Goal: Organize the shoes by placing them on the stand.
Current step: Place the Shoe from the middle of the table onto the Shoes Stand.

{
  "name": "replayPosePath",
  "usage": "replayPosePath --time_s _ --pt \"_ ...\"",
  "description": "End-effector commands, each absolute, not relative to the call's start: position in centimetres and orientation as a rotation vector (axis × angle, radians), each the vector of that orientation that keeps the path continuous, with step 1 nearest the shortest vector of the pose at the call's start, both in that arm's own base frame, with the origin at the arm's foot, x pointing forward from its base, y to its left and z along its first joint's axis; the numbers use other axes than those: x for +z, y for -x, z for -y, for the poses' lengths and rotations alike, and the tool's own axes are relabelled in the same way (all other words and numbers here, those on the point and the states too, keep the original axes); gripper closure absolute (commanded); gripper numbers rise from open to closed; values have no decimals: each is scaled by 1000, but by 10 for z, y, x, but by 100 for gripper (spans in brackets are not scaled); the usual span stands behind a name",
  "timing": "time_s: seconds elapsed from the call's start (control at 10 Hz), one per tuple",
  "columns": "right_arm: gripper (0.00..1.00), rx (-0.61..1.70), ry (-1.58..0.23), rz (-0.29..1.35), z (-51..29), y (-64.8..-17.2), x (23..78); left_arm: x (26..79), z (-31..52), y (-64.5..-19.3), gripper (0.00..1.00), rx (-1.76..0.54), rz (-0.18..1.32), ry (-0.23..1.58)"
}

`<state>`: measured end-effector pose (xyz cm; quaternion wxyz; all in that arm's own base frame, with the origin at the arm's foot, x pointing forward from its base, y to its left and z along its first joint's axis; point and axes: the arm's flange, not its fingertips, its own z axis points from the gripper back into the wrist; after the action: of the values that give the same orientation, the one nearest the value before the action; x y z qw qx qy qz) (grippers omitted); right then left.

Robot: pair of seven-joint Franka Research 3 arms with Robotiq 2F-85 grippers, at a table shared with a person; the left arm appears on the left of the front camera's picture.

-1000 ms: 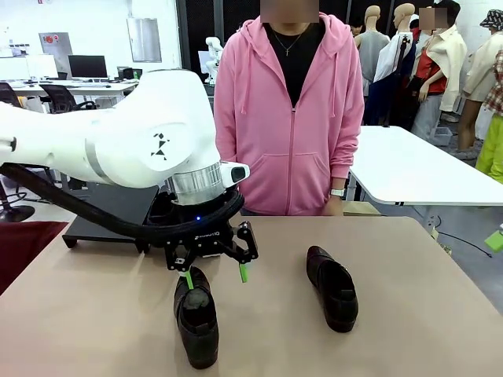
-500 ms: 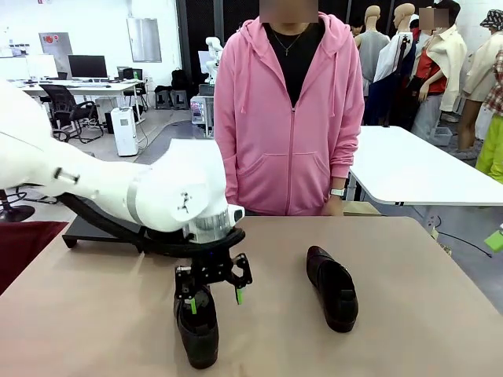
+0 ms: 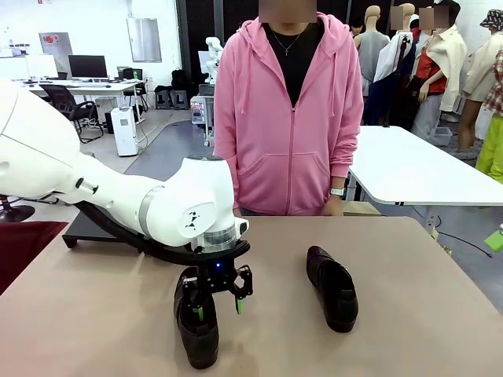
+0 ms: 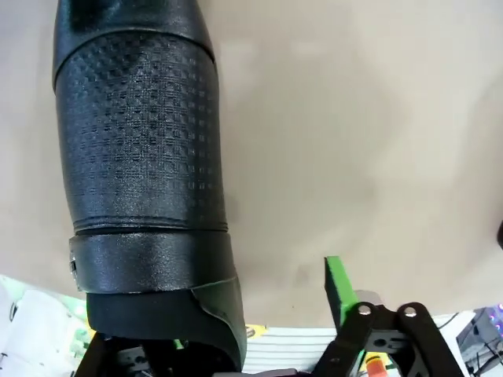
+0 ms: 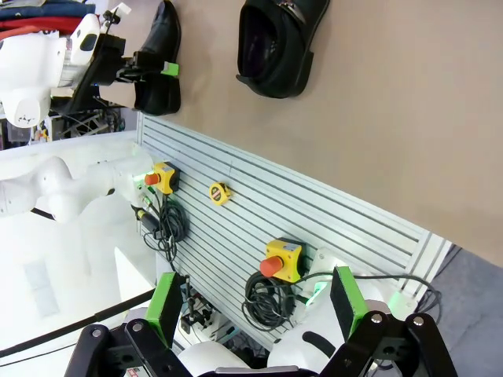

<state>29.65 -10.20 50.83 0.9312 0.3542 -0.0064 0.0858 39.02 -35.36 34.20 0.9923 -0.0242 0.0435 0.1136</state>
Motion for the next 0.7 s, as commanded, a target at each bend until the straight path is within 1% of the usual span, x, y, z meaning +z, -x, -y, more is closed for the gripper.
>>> replayPosePath --time_s 0.0,0.4,0.6 --pt "0 165 -720 -5 104 -296 512 348 351 -393 100 247 -55 30" --pt "0 165 -720 -5 104 -296 512 351 347 -389 100 237 -36 26" --pt "0 165 -720 -5 104 -296 512 366 343 -380 100 180 -17 31"
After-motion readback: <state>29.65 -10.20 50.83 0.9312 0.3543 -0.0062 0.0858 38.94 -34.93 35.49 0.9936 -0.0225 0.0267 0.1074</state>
